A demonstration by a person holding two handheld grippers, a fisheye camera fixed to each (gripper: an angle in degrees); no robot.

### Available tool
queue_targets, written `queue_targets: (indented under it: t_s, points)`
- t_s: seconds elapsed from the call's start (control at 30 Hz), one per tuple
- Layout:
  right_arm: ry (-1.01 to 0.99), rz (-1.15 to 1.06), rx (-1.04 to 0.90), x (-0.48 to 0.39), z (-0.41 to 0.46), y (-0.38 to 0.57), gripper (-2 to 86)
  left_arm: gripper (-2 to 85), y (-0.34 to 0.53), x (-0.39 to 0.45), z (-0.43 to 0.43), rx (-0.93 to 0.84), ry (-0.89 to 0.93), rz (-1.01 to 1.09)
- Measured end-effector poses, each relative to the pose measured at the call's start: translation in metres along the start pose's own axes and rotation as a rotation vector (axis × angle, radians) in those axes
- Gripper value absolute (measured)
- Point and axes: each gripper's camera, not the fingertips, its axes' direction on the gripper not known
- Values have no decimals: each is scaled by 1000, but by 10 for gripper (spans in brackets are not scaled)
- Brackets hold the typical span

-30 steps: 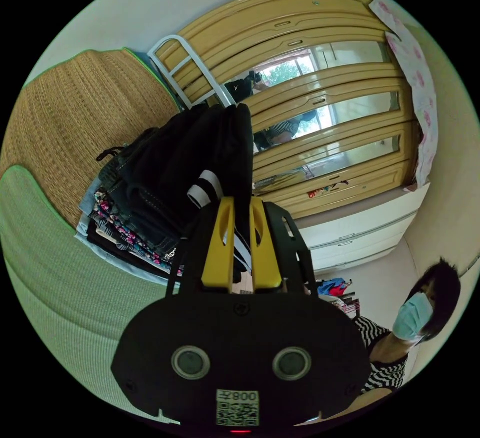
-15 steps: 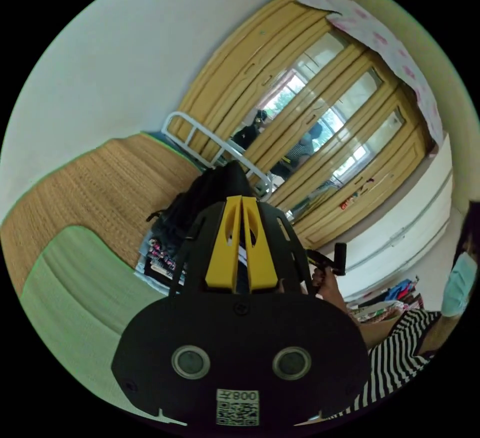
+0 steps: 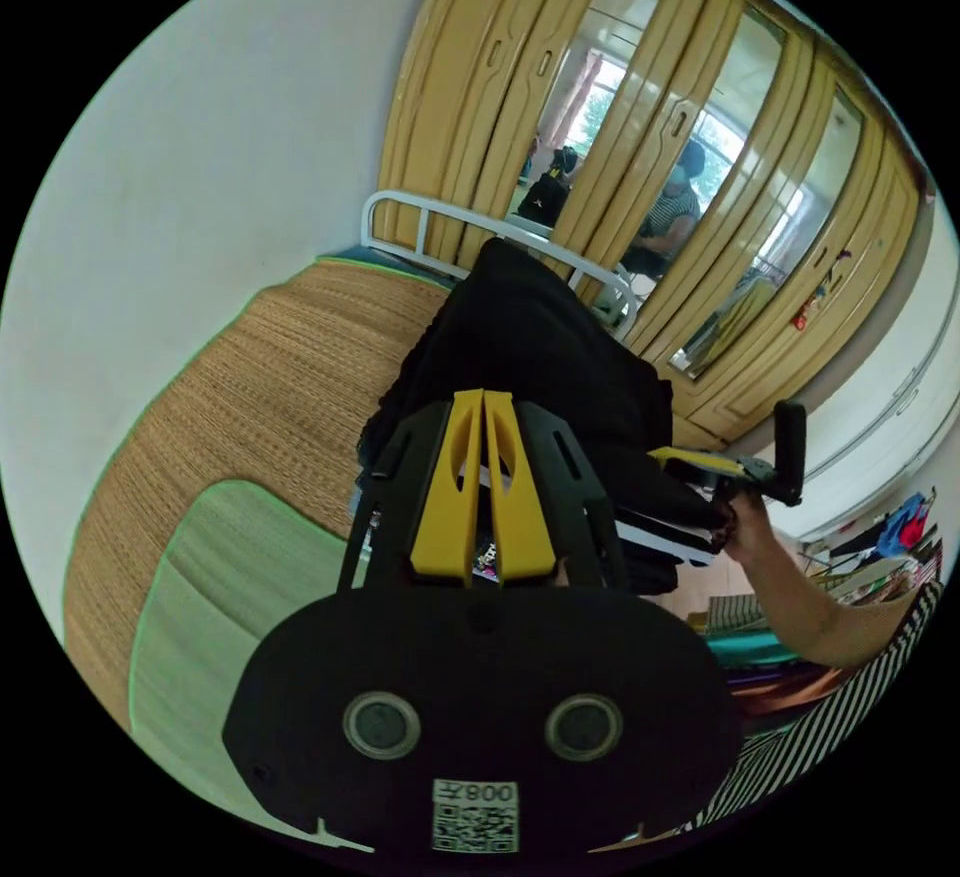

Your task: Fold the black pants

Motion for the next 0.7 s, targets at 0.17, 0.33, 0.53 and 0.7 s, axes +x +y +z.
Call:
queue_targets:
  t_s: [0.17,0.33,0.53,0.7]
  points:
    - [48,32,140,-2,-20,4,1,0,13,11,-9,1,-20,30]
    - [-14,90,5,19,28,-3,2,0,24,13,-16,14,-10,40]
    - [42,152,281,40,-14,32,3,0,61,8,-59,120,79,36]
    - [189,253,266,90,7,39,12,1,149,-24,-47,-10,62,-148]
